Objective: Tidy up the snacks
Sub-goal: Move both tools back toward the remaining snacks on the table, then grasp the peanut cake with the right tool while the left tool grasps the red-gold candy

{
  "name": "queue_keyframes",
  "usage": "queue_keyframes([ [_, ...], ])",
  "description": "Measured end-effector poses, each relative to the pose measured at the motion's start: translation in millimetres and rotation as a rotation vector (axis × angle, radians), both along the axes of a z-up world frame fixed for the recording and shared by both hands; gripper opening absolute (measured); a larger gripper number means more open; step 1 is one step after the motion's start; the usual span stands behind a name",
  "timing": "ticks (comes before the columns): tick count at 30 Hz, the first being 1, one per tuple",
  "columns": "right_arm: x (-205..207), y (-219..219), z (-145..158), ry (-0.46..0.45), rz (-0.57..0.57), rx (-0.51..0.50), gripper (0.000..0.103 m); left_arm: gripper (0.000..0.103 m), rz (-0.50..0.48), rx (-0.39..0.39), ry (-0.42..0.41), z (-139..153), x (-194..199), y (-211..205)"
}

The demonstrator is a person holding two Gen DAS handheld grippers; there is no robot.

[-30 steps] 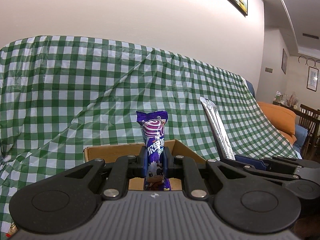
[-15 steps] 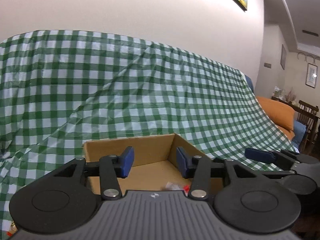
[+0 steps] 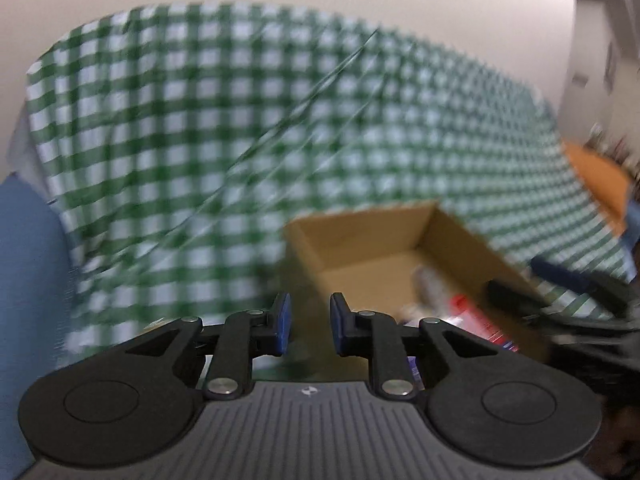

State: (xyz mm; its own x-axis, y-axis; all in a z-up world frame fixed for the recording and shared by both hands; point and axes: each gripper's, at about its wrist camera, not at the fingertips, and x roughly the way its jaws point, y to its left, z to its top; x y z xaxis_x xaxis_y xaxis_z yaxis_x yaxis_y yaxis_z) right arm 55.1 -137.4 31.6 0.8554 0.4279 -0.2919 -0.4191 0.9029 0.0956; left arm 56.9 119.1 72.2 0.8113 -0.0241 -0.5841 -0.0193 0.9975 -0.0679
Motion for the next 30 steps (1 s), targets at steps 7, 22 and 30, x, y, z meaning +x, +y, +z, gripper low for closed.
queue_keyframes([
  [7,-21.9,55.9,-3.2,0.029,0.235,0.029,0.031,0.022,0.241,-0.085,0.126,-62.4,-17.6,83.0],
  [22,-18.4,132.9,-21.1,0.169,0.377,0.008,0.043,0.052,0.337,-0.157,0.309,-135.6,14.7,147.9],
  [30,-12.5,149.1,-30.9,0.225,0.38,0.006,0.058,0.024,0.289,-0.066,0.365,-150.3,22.2,137.0],
])
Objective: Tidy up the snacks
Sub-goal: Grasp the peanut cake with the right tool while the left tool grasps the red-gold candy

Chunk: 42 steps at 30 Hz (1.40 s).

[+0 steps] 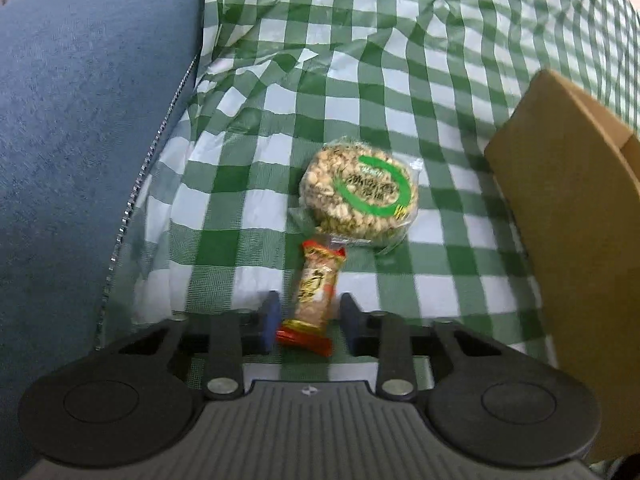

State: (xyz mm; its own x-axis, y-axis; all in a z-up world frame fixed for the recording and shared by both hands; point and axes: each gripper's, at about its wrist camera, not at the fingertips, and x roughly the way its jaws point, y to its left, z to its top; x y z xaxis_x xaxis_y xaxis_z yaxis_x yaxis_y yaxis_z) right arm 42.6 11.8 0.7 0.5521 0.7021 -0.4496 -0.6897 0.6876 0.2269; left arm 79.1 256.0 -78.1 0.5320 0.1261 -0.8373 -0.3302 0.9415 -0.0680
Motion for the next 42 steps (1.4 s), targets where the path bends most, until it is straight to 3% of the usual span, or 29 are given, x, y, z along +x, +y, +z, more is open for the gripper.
queue_keyframes([
  [1,-0.2,1.7,-0.5,0.001,0.0,-0.005,0.06,0.02,0.0,-0.013,0.002,0.0,-1.7,1.4],
  [7,-0.8,-1.2,2.9,-0.029,-0.002,-0.015,0.065,0.019,0.079,-0.089,0.003,9.2,-19.8,9.8],
  [11,6.1,-0.8,13.1,-0.029,-0.001,-0.004,0.065,0.019,0.279,-0.29,-0.007,10.6,-47.3,18.7],
  [14,23.0,9.7,20.9,0.03,0.016,0.012,0.069,0.018,0.359,-0.355,0.022,2.2,-57.4,11.2],
  [18,57.5,42.1,19.8,0.156,-0.029,0.0,0.08,0.018,0.426,-0.346,0.005,4.8,-66.4,14.8],
  [20,74.7,61.4,10.1,0.222,-0.073,-0.03,0.084,0.018,0.472,-0.392,0.0,1.5,-73.6,23.7],
  [22,92.8,86.0,-5.7,0.286,-0.081,-0.077,0.088,0.018,0.496,-0.431,-0.008,-0.3,-77.2,30.5],
  [31,146.7,165.7,-74.7,0.464,-0.144,-0.272,0.096,0.018,0.503,-0.459,-0.003,-0.4,-77.8,36.3],
  [36,155.4,196.3,-94.0,0.472,-0.15,-0.374,0.096,0.018,0.497,-0.464,0.004,-0.4,-77.8,37.0],
  [39,149.9,211.1,-101.6,0.405,-0.168,-0.495,0.095,0.018,0.49,-0.466,0.005,-1.2,-76.7,37.8],
  [42,143.0,210.9,-98.2,0.355,-0.159,-0.497,0.082,0.018,0.484,-0.461,0.005,-1.4,-75.8,37.6],
])
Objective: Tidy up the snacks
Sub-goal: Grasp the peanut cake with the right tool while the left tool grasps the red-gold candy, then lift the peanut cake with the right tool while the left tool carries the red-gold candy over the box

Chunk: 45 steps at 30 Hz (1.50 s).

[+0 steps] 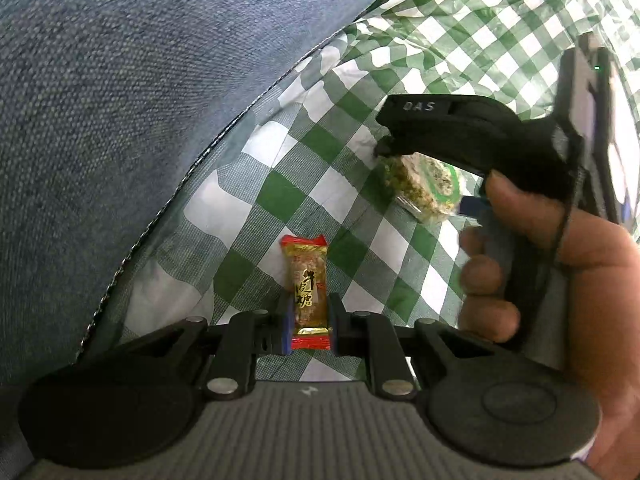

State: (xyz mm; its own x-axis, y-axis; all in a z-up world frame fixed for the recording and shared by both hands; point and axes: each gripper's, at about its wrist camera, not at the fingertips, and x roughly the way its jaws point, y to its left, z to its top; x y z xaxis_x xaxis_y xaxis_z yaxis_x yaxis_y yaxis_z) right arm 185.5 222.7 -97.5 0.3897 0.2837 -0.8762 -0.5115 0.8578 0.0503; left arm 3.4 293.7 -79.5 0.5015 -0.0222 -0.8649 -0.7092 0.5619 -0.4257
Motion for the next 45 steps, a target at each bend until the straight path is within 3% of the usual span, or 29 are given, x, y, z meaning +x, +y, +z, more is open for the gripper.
queue_keyframes([
  [5,-8.3,-20.5,17.4,-0.042,0.055,0.005,0.081,0.018,-0.008,0.004,0.0,0.6,-0.4,0.6],
  [11,-20.6,-75.0,68.1,-0.097,0.079,0.078,0.081,0.018,-0.025,0.022,0.0,2.9,-0.3,-1.4],
  [22,-82.5,-169.9,136.9,-0.212,0.16,0.215,0.082,0.018,-0.095,0.129,-0.037,23.1,3.5,-22.1],
  [34,-131.0,-260.0,155.8,-0.286,0.17,0.289,0.082,0.018,-0.121,0.237,-0.042,42.4,2.3,-40.6],
  [45,-149.9,-334.1,169.6,-0.474,0.2,0.333,0.082,0.018,-0.139,0.316,-0.099,69.0,-0.8,-58.6],
])
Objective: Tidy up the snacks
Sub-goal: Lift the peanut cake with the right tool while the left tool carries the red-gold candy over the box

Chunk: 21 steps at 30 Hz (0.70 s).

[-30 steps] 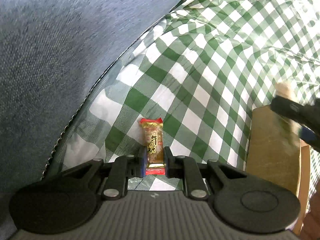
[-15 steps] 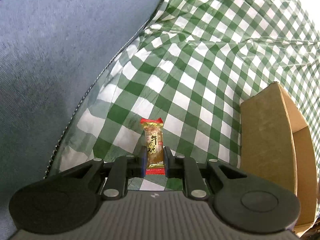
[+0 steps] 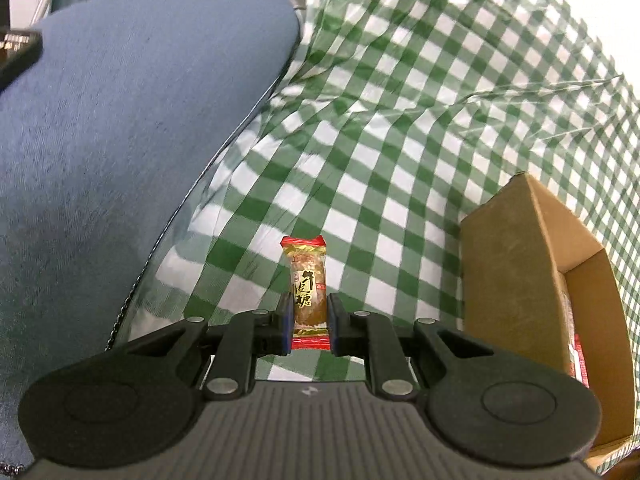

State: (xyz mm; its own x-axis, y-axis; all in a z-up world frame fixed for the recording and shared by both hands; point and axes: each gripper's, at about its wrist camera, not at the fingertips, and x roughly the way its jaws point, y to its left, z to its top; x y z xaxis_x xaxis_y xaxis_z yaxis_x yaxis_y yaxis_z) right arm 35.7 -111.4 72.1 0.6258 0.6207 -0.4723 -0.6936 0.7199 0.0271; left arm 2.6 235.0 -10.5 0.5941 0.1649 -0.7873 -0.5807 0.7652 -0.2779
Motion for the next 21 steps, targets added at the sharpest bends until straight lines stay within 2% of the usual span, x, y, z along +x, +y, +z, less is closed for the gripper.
queue_keyframes([
  [5,5.4,-25.3,-10.0,-0.076,-0.025,0.002,0.082,0.018,-0.027,0.034,-0.048,15.0,3.6,-14.1],
  [10,16.6,-53.1,-22.3,-0.077,-0.118,0.075,0.082,0.018,-0.048,0.066,-0.119,31.6,9.3,-31.2],
  [16,30.3,-83.1,-24.3,-0.081,-0.198,0.137,0.082,0.018,-0.074,0.125,-0.253,57.5,22.7,-61.3],
  [21,39.2,-92.5,-29.1,-0.097,-0.233,0.131,0.082,0.018,-0.128,0.179,-0.352,70.9,35.6,-96.1],
])
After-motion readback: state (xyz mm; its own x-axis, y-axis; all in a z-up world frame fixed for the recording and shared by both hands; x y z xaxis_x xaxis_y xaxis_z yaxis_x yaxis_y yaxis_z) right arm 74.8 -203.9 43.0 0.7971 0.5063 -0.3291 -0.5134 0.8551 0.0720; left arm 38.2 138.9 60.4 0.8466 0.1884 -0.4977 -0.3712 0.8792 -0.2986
